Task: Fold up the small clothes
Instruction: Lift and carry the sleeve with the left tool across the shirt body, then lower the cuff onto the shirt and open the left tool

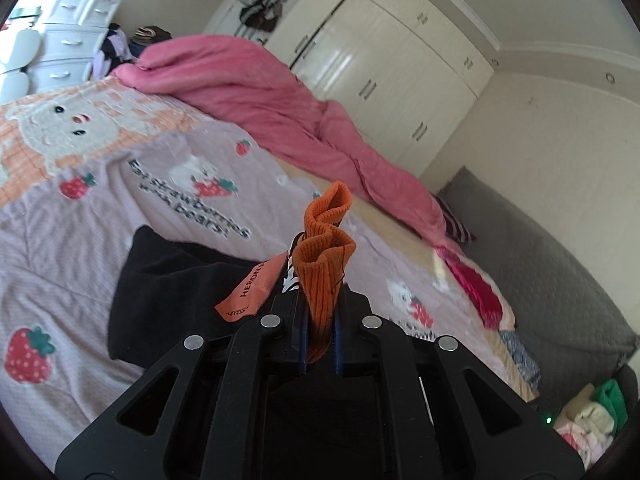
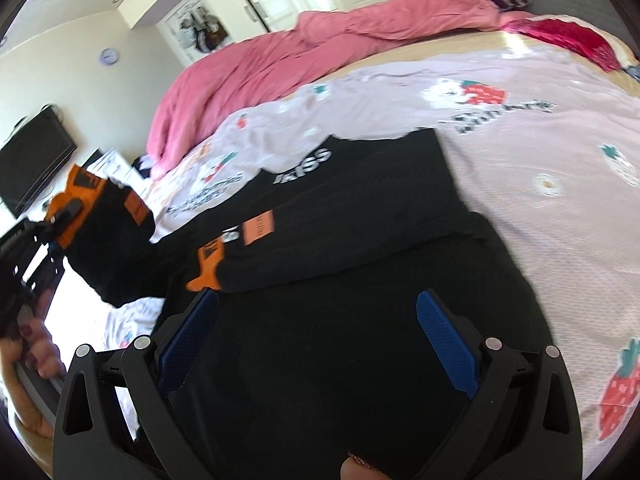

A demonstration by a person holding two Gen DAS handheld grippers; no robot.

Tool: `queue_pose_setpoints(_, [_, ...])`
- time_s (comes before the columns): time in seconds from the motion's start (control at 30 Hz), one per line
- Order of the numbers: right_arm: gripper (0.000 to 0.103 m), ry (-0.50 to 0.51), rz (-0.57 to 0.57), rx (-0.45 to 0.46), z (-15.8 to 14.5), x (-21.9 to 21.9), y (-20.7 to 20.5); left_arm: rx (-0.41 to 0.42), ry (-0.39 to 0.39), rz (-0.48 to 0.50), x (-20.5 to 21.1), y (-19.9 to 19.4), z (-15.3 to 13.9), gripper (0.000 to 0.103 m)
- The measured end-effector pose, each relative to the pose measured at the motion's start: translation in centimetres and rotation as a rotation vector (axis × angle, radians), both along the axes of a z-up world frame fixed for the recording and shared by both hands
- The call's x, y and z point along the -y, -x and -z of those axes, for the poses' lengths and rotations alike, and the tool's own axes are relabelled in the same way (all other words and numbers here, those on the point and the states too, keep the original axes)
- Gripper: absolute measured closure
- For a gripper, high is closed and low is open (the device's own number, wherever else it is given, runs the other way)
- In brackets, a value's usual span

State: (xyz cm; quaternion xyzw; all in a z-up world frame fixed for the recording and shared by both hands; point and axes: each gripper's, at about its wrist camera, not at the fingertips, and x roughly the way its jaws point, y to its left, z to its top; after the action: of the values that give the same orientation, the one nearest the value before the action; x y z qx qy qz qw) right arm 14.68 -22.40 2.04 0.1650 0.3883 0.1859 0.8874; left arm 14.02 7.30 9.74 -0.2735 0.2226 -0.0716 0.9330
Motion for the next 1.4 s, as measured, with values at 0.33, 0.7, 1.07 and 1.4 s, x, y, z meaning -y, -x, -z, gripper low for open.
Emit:
queue_pose_setpoints(0.33, [0.004,-0.036,0.111,-0.049,0.7,4.1,-0.9,-0.083,-0.056,0.114,3.8,-1.7,3.8,0.1])
queue_pose_setpoints(0.7, [0.004,-0.032,0.165,-0.076,1.5,5.2,-1.7,-0.15,-0.119,0.257,6.9,-2.6,8.2,0.096])
queue_pose_setpoints(1.07, [0.004,-0.052,0.098,-0.096,1.6,1.6,-2.6,-0.049,-0.042,0.279,4.4,-1.7,7.9,0.034])
queue_pose_setpoints(1.4, [0.005,0.058,-0.145,-0.185,3.5,-6.0,-3.8,-0.092,-0.047,-0.044,-3.2,-2.0,7.8,0.025])
